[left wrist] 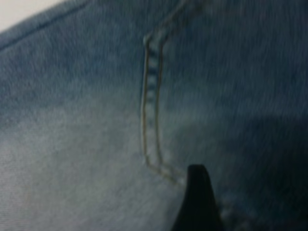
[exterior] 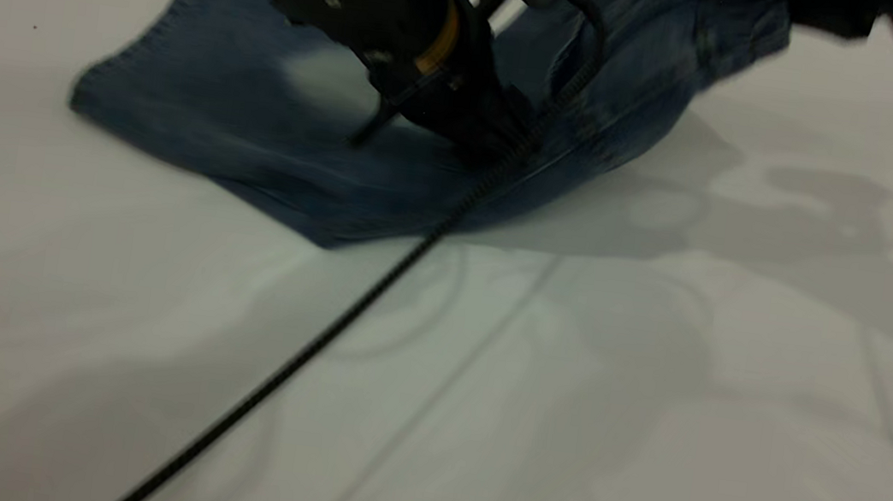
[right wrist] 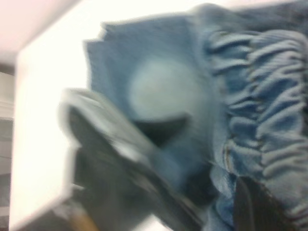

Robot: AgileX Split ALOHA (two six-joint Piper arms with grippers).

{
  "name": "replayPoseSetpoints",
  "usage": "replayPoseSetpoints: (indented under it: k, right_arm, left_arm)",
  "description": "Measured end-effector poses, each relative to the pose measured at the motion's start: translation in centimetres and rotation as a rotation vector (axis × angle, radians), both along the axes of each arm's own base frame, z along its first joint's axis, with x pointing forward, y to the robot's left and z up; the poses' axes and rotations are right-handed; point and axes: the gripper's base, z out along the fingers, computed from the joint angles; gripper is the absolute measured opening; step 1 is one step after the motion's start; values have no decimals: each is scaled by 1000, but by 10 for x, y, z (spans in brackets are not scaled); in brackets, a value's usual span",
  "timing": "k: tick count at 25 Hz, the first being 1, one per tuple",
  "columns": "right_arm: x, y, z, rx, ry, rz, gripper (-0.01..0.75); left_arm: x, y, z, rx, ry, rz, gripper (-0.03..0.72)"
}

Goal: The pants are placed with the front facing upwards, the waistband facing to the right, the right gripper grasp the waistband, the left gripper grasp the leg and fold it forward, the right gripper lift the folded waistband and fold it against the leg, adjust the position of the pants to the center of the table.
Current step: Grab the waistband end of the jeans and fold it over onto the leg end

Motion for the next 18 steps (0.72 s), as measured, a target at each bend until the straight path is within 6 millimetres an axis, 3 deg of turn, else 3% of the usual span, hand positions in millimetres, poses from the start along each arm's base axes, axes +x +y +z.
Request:
replayPoseSetpoints:
  k: [5,9,13,18]
  right_arm:
    - [-4,2,20,10,-62,39,41]
    - [-8,4,22,12,-73,95,41]
    - [-9,5,22,13,-76,121,41]
    - [-5,8,33,34,-115,148,41]
  left_arm:
    - [-24,-30,-1,-29,5,-94,477]
    - [-29,-36,-1,-27,5,-113,440]
    - [-23,-25,1,65,-17,-73,426]
    - [2,11,1,131,-18,50,424]
